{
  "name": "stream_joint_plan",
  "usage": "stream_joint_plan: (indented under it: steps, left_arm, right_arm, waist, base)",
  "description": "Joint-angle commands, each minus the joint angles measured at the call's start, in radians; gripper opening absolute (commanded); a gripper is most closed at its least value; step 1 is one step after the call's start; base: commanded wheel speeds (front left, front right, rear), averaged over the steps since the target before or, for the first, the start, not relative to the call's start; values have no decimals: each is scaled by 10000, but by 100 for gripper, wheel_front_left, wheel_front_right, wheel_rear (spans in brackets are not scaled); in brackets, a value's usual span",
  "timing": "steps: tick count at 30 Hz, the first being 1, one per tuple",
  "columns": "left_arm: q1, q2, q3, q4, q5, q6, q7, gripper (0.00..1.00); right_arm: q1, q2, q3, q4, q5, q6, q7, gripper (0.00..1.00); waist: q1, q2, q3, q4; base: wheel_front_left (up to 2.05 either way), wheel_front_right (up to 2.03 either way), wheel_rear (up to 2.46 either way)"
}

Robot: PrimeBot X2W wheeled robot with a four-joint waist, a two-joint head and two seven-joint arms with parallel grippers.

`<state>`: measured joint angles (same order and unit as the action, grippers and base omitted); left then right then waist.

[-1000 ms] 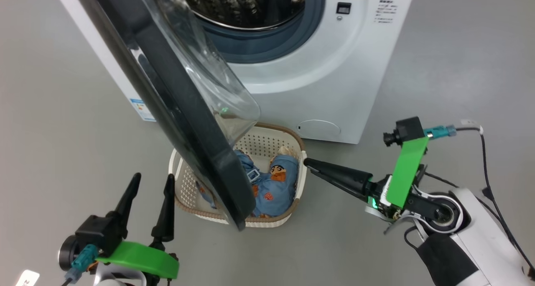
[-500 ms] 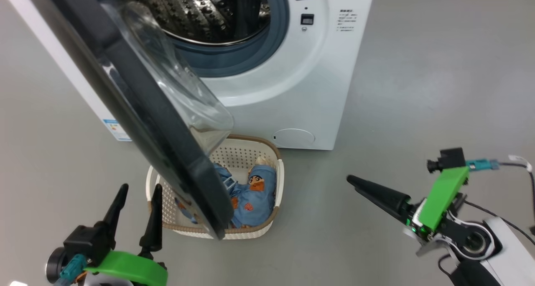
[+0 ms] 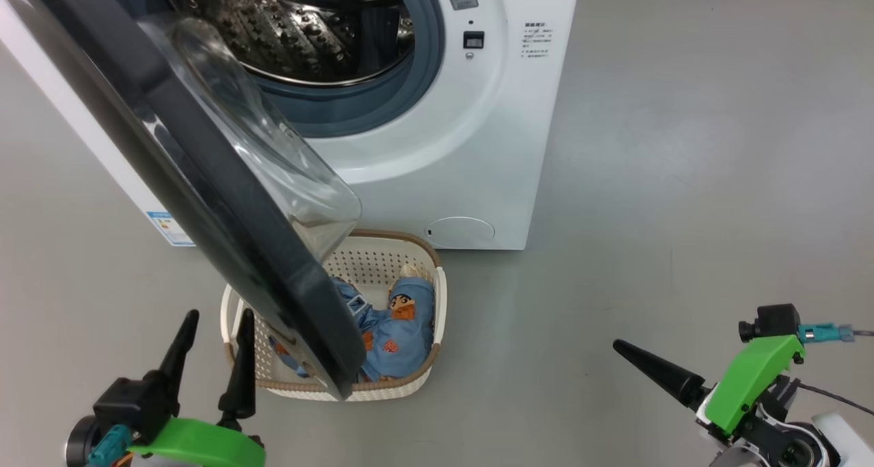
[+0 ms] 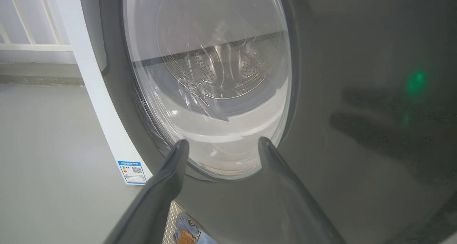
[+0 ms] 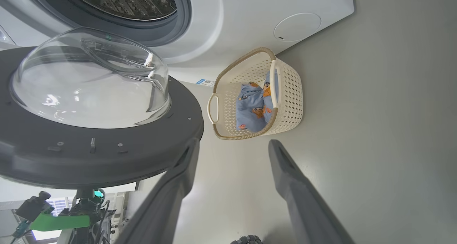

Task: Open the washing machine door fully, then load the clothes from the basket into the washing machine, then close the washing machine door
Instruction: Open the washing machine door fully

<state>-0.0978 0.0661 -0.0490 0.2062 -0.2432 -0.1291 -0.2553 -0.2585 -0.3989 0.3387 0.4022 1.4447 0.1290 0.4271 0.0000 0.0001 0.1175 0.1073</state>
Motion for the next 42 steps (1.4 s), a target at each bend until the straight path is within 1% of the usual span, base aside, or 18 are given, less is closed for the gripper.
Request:
stream_joint_plan:
  steps: [1,8,11,19,20,24,27,30,32,35,38,42]
  left_arm:
    - [-46,154,407,-266,-33,-15,-65,100]
    - [98,97,547,-265,-34,-15,-65,100]
    - [135,79,575,-276,-27,-15,-65,100]
    - [169,51,580,-280,-19,-15,-65,100]
    - [169,51,580,-280,-19,-15,-65,100]
    - [202,41,572,-284,-11,-15,-65,100]
    - [209,37,571,-286,-9,-15,-65,100]
    - [212,34,579,-286,-10,-15,-65,100]
    - [224,31,603,-291,-10,-15,-65,100]
    - [234,23,621,-304,-1,-15,-65,100]
    - [247,17,632,-321,22,-15,-65,100]
    - [254,24,650,-348,42,-15,-65,100]
  right_arm:
    - [177,-264,223,-152,-123,17,-225,100]
    - [360,-586,596,-59,-305,17,-1334,100]
    - [371,-826,838,-148,-629,17,-2066,100]
    - [298,-1382,1571,-138,-1517,17,-4764,100]
    - [298,-1382,1571,-138,-1517,17,-4764,100]
    - [197,-1628,2140,-30,-2016,17,-6123,100]
    - [68,-1834,2568,69,-2460,17,-6666,100]
    - [-48,-1923,2683,196,-2974,17,-6861,100]
    - [-107,-1822,2125,199,-3461,17,-6879,100]
    - [99,-1517,963,74,-4480,17,-6884,100]
    - [420,-1130,-212,-152,-5599,17,-6886,100]
    - [884,-558,-1495,-663,-6951,17,-6887,100]
  waist:
    - [0,-1,-20,-42]
    - [0,-1,-143,-134]
    - [0,-1,-141,-148]
    - [0,-1,-159,-146]
    - [0,-1,-159,-146]
    - [0,-1,-163,-144]
    - [0,-1,-158,-131]
    - [0,-1,-157,-125]
    - [0,-1,-155,-135]
    - [0,-1,-165,-122]
    - [0,-1,-181,-104]
    - [0,-1,-184,-80]
  base:
    - [0,0,0]
    - [0,0,0]
    - [0,0,0]
    - [0,0,0]
    - [0,0,0]
    - [0,0,0]
    - [0,0,0]
    - [0,0,0]
    - [0,0,0]
    - [0,0,0]
    - [0,0,0]
    - [0,0,0]
